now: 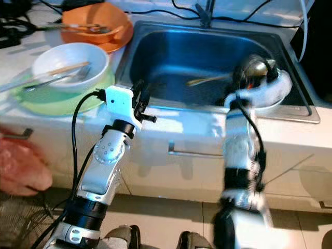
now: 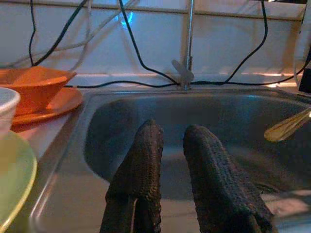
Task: Kitchen organization
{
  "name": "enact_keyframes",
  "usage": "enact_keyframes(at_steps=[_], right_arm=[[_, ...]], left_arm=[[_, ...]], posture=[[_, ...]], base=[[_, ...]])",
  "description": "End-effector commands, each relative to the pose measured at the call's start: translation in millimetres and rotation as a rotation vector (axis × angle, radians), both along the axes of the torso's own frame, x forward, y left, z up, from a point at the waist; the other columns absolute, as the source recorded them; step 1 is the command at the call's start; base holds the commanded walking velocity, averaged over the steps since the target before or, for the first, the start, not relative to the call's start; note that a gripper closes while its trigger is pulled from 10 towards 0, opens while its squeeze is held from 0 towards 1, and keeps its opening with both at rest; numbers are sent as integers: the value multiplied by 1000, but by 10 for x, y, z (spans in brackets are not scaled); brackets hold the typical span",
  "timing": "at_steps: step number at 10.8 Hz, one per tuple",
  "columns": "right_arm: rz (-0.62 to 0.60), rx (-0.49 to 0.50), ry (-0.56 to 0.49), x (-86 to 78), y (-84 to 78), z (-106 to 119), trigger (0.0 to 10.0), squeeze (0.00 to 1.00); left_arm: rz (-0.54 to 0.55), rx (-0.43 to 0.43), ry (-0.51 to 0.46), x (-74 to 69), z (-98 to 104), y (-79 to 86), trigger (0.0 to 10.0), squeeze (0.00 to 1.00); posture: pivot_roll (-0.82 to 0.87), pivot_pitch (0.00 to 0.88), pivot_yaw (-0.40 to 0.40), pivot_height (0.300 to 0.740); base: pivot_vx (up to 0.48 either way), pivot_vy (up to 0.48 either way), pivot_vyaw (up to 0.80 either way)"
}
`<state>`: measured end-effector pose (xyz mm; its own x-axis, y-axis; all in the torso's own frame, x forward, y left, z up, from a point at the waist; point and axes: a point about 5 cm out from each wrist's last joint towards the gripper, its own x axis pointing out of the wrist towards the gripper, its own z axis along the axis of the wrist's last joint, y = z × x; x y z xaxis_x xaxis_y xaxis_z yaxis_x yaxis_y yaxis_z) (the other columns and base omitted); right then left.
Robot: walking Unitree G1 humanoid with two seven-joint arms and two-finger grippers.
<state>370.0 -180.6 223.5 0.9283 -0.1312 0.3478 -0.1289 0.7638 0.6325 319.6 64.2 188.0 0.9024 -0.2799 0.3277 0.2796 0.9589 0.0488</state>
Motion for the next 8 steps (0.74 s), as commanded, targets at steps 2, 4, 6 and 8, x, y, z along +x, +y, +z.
enact_keyframes(at_steps=[2,4,6,8], right_arm=[[-8,-275,-64,78,157,168,10000,0],[25,-324,-51,161,265,129,10000,831],[43,-350,-66,170,306,92,10000,1000],[23,-344,-69,190,260,91,10000,1000]], left_arm=[[-10,8,-1,6,2,-32,10000,0],[-6,11,-8,2,14,-22,10000,0],[-8,14,-6,-9,1,-26,10000,0],[-18,15,-4,-9,-5,-55,10000,0]], posture=[[127,154,-40,740],[140,148,-43,740],[135,145,-41,740],[129,139,-40,740]], base=[[0,0,0],[0,0,0],[0,0,0],[0,0,0]])
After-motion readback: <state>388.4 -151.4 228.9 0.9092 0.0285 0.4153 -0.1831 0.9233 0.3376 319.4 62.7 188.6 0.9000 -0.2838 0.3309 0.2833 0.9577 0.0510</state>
